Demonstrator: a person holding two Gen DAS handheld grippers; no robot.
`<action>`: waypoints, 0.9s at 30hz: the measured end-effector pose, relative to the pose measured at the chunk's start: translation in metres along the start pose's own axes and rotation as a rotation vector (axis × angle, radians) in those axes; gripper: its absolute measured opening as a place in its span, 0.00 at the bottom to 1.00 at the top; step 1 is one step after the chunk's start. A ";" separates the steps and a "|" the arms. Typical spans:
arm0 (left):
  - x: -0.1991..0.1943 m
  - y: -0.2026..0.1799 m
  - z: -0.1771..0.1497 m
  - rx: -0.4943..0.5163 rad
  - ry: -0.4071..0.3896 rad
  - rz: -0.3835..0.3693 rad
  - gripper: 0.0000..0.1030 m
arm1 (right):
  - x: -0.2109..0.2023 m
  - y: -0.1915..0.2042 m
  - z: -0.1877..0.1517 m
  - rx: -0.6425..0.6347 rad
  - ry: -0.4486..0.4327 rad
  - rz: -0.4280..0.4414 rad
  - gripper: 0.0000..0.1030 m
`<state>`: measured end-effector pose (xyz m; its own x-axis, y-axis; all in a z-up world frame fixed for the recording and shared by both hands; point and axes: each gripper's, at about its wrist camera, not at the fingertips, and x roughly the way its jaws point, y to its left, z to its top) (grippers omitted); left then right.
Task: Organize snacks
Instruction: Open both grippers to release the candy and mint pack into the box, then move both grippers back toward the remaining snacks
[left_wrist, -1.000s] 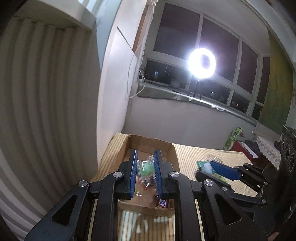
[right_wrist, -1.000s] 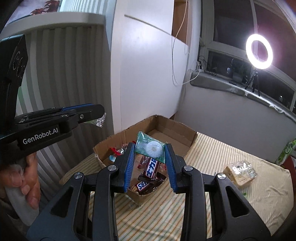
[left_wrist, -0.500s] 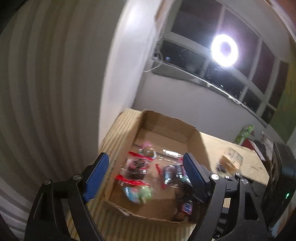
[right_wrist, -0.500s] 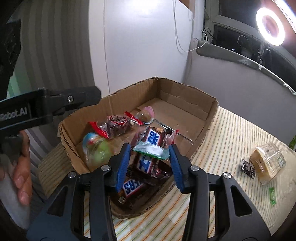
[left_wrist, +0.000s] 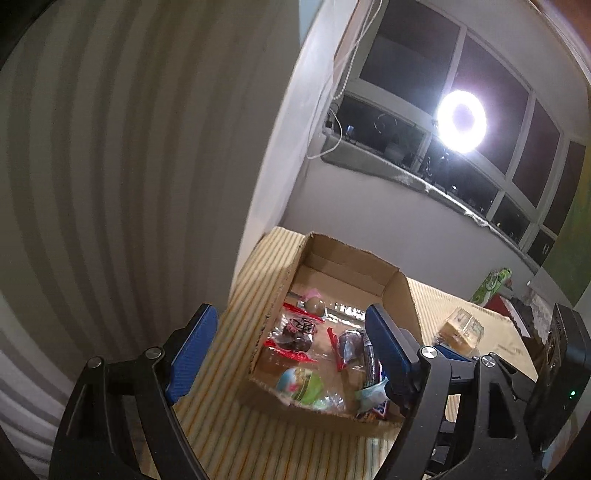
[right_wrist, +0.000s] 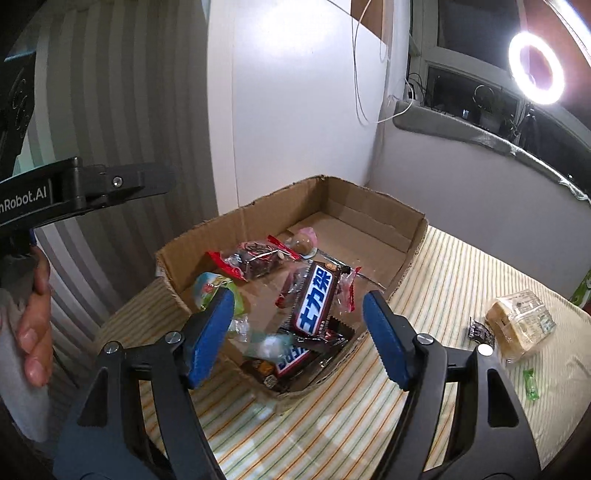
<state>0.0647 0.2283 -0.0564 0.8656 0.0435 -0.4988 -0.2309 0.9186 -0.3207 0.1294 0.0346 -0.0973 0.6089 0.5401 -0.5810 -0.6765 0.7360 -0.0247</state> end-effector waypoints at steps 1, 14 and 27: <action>-0.004 0.000 0.000 0.002 -0.005 0.004 0.80 | -0.003 0.003 0.001 -0.003 -0.006 0.001 0.73; -0.023 -0.018 0.005 0.044 -0.038 0.053 0.80 | -0.031 -0.010 -0.006 0.039 -0.074 0.031 0.73; 0.045 -0.184 -0.048 0.289 0.104 -0.123 0.80 | -0.098 -0.178 -0.108 0.355 -0.047 -0.244 0.73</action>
<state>0.1253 0.0429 -0.0585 0.8257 -0.1017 -0.5549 0.0216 0.9886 -0.1490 0.1449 -0.1935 -0.1241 0.7569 0.3447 -0.5553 -0.3307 0.9348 0.1295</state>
